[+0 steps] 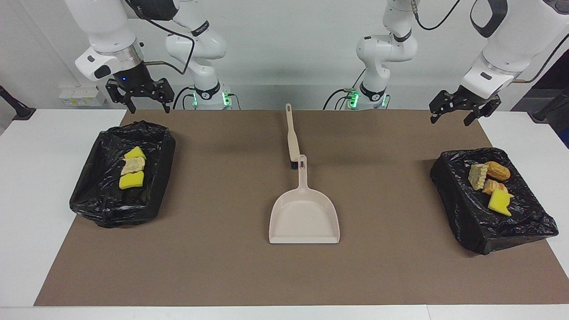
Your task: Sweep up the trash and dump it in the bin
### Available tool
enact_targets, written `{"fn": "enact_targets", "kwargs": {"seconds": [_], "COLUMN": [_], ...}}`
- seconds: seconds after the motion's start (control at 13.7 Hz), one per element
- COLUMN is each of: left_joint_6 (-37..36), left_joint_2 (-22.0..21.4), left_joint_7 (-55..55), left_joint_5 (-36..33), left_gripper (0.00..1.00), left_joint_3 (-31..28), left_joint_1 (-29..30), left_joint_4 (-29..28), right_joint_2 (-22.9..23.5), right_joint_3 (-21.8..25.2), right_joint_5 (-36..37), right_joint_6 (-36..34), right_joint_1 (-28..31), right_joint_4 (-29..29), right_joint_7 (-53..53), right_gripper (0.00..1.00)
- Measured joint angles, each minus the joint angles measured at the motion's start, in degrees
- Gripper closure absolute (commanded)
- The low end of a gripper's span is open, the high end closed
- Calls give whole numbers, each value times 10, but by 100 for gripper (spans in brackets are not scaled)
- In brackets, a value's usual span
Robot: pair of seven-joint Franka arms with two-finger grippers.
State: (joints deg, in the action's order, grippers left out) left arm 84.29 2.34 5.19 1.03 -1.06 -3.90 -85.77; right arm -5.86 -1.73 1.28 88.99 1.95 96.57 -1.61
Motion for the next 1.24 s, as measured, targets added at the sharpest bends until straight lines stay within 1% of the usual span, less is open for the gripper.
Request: {"fn": "enact_targets", "kwargs": {"seconds": [1.24], "left_joint_6": [-17], "left_joint_2": [0], "left_joint_7": [4], "left_joint_5": [0], "left_gripper": [0], "left_joint_3": [-2], "left_joint_1": [0], "left_joint_4": [2], "right_joint_2": [0], "right_joint_3": [0], "right_joint_5": [0], "right_joint_6": [0], "right_joint_1": [0], "right_joint_4": [0], "right_joint_7": [0], "right_gripper": [0]}}
